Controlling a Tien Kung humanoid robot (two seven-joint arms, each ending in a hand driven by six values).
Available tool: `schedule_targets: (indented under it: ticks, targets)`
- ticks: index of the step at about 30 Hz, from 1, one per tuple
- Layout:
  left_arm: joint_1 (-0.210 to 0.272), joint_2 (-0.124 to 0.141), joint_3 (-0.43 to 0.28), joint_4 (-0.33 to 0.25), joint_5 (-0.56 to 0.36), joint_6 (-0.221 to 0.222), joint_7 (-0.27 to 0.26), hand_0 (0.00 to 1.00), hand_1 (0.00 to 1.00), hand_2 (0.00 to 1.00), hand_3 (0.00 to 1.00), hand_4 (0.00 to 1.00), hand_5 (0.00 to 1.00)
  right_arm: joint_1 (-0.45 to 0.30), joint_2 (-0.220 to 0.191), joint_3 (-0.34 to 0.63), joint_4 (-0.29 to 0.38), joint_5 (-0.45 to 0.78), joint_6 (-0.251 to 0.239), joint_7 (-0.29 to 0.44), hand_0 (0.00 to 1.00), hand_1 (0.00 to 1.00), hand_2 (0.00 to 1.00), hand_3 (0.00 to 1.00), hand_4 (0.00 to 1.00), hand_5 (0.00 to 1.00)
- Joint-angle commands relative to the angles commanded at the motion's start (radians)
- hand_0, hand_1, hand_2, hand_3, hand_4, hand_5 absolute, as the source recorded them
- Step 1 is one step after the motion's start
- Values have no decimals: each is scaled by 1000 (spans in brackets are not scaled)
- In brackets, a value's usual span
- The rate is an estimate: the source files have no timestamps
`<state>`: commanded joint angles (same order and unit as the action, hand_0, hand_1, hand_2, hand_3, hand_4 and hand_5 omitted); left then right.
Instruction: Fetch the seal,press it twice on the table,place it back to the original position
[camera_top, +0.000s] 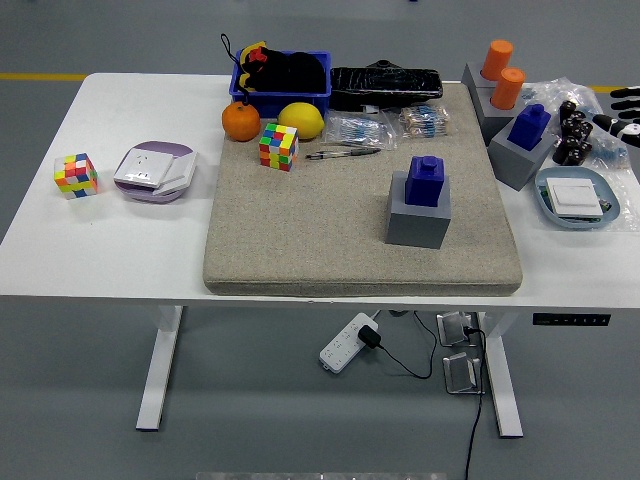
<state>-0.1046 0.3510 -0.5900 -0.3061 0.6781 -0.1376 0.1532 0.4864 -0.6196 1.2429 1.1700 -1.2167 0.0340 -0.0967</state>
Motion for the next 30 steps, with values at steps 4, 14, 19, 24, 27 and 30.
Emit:
schedule_targets:
  ticks: [4, 14, 19, 24, 27, 30]
  targets:
    - [0, -2, -2, 0, 0, 0, 0, 819, 798, 764, 815, 766, 285, 0, -1, 1, 1, 0, 0, -1, 847, 760, 735, 750, 895, 435]
    - [1, -3, -1, 1, 0, 0, 0, 821, 799, 764, 815, 765, 284, 0, 0, 2, -1, 2, 0, -2, 847, 758, 734, 751, 895, 434]
    - [-1, -3, -1, 0, 0, -1, 0, 819, 798, 764, 816, 765, 285, -1, -1, 1, -1, 3, 0, -2, 847, 757, 734, 750, 894, 432]
    - [-3, -3, 1, 2, 1, -1, 1, 819, 798, 764, 815, 764, 284, 0, -2, 0, -1, 3, 0, -3, 847, 757, 733, 750, 894, 432]
    - [-4, -4, -1, 0, 2, -1, 0, 819, 798, 764, 815, 764, 284, -1, -3, 1, 0, 4, -1, -2, 847, 757, 733, 750, 894, 432]
    - [-4, -4, 0, 0, 1, -1, -1, 819, 798, 764, 816, 764, 284, -1, -3, 0, 0, 4, 0, -3, 846, 757, 733, 748, 893, 431]
